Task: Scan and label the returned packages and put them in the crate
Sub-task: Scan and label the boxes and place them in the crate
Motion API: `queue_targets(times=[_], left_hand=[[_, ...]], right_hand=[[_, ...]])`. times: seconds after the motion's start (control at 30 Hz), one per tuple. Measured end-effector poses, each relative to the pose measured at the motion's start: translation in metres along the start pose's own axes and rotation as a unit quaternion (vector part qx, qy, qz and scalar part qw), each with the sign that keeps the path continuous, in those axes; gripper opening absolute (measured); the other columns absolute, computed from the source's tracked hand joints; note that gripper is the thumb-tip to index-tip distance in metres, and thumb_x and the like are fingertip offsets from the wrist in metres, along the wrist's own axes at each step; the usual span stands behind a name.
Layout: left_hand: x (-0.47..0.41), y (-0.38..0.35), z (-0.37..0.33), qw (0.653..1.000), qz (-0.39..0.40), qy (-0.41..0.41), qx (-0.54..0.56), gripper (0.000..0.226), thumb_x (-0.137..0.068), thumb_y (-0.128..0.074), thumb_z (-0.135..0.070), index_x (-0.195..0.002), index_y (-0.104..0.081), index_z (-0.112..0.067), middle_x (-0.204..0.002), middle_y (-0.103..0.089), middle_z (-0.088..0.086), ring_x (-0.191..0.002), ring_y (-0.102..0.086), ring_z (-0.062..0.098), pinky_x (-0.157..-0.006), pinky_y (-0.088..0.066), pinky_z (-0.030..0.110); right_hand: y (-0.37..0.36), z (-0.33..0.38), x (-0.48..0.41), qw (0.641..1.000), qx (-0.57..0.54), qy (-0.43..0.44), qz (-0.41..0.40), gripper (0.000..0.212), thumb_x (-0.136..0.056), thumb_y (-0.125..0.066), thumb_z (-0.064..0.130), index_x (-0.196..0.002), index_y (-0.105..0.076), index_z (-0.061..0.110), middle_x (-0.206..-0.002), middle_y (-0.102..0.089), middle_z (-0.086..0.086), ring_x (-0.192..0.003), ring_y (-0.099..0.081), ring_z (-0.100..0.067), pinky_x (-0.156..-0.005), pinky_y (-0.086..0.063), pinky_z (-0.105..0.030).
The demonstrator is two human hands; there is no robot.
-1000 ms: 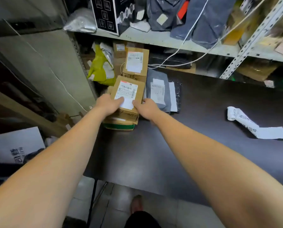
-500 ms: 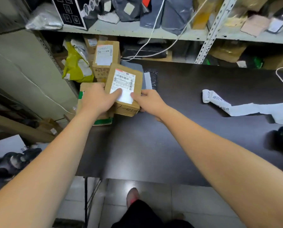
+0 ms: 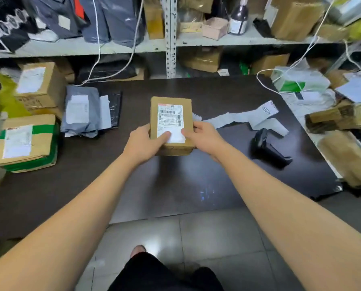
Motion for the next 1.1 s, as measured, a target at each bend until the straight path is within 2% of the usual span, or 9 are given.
queue_targets(times=[0.27, 0.47, 0.63, 0.77, 0.87, 0.93, 1.0, 1.07, 1.1], left_hand=[[-0.016, -0.104, -0.024, 0.995, 0.100, -0.011, 0.004, 0.048, -0.090, -0.067, -0.047, -0.132, -0.060, -0.027, -0.126, -0.067, -0.007, -0.110, -0.062, 0.017, -0.096, -0.053, 0.039], [-0.040, -0.157, -0.012, 0.986, 0.163, 0.000, 0.034, 0.055, -0.090, -0.069, -0.044, -0.139, -0.051, -0.027, -0.126, -0.061, -0.014, -0.104, -0.058, 0.007, -0.072, -0.039, 0.008], [-0.060, -0.184, -0.003, 0.982, 0.184, 0.010, 0.031, 0.057, -0.087, -0.074, -0.040, -0.137, -0.053, -0.021, -0.129, -0.065, -0.007, -0.111, -0.061, 0.014, -0.086, -0.044, 0.023], [-0.070, -0.192, -0.005, 0.986, 0.162, 0.007, 0.028, 0.058, -0.083, -0.077, -0.040, -0.134, -0.056, -0.023, -0.125, -0.066, -0.009, -0.103, -0.060, 0.010, -0.081, -0.044, 0.021], [-0.072, -0.194, -0.003, 0.990, 0.141, 0.016, 0.026, 0.060, -0.081, -0.080, -0.039, -0.133, -0.057, -0.021, -0.125, -0.067, -0.007, -0.101, -0.060, 0.011, -0.080, -0.046, 0.022], [-0.073, -0.197, 0.000, 0.989, 0.141, 0.028, 0.022, 0.063, -0.080, -0.080, -0.040, -0.134, -0.055, -0.019, -0.127, -0.066, -0.005, -0.106, -0.062, 0.014, -0.086, -0.051, 0.028], [-0.073, -0.199, 0.002, 0.989, 0.142, 0.036, 0.019, 0.066, -0.079, -0.080, -0.041, -0.136, -0.054, -0.019, -0.127, -0.066, -0.005, -0.108, -0.063, 0.016, -0.090, -0.053, 0.032], [-0.073, -0.199, 0.002, 0.990, 0.133, 0.041, 0.018, 0.066, -0.079, -0.081, -0.041, -0.135, -0.055, -0.019, -0.126, -0.067, -0.005, -0.108, -0.063, 0.016, -0.090, -0.053, 0.032], [-0.073, -0.199, 0.002, 0.990, 0.129, 0.044, 0.018, 0.065, -0.079, -0.081, -0.040, -0.135, -0.055, -0.020, -0.127, -0.066, -0.005, -0.109, -0.063, 0.016, -0.090, -0.052, 0.031]], right_hand=[[0.085, -0.062, 0.009, 0.999, 0.008, -0.036, -0.033, 0.027, -0.096, -0.062, 0.019, -0.122, -0.066, 0.027, -0.118, -0.071, 0.011, -0.107, -0.069, -0.010, -0.099, -0.055, -0.040], [0.106, -0.098, -0.006, 0.995, 0.014, -0.078, -0.054, 0.030, -0.098, -0.060, 0.016, -0.125, -0.064, 0.026, -0.119, -0.071, 0.010, -0.109, -0.068, -0.011, -0.100, -0.054, -0.038], [0.116, -0.121, -0.019, 0.991, 0.021, -0.110, -0.074, 0.034, -0.100, -0.057, 0.017, -0.133, -0.061, 0.022, -0.131, -0.066, 0.008, -0.116, -0.062, -0.010, -0.103, -0.050, -0.033], [0.118, -0.132, -0.028, 0.988, 0.007, -0.133, -0.082, 0.037, -0.101, -0.056, 0.018, -0.138, -0.057, 0.021, -0.132, -0.065, 0.006, -0.118, -0.062, -0.014, -0.104, -0.051, -0.039], [0.123, -0.133, -0.030, 0.988, 0.032, -0.138, -0.068, 0.034, -0.098, -0.059, 0.024, -0.132, -0.062, 0.027, -0.128, -0.067, 0.010, -0.113, -0.063, -0.008, -0.101, -0.052, -0.034], [0.142, -0.127, -0.029, 0.980, 0.092, -0.116, -0.135, 0.028, -0.092, -0.063, 0.029, -0.119, -0.071, 0.025, -0.113, -0.073, 0.012, -0.099, -0.065, -0.003, -0.088, -0.053, -0.025], [0.175, -0.117, -0.018, 0.948, 0.144, -0.089, -0.270, 0.025, -0.086, -0.063, 0.032, -0.108, -0.072, 0.022, -0.097, -0.072, 0.012, -0.088, -0.065, -0.007, -0.078, -0.050, -0.026], [0.206, -0.112, -0.009, 0.906, 0.201, -0.077, -0.364, 0.022, -0.083, -0.062, 0.025, -0.103, -0.067, 0.017, -0.095, -0.067, 0.005, -0.090, -0.064, -0.018, -0.078, -0.050, -0.032], [0.219, -0.115, -0.008, 0.888, 0.246, -0.092, -0.376, 0.025, -0.082, -0.062, 0.020, -0.106, -0.064, 0.014, -0.103, -0.064, -0.002, -0.100, -0.060, -0.025, -0.083, -0.048, -0.037]])
Point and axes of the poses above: each hand's wrist, its own x-axis away from the middle knuckle, its own y-axis out of the back of the hand, z = x × y, the point moved 7 cm from there along -x, towards the middle knuckle
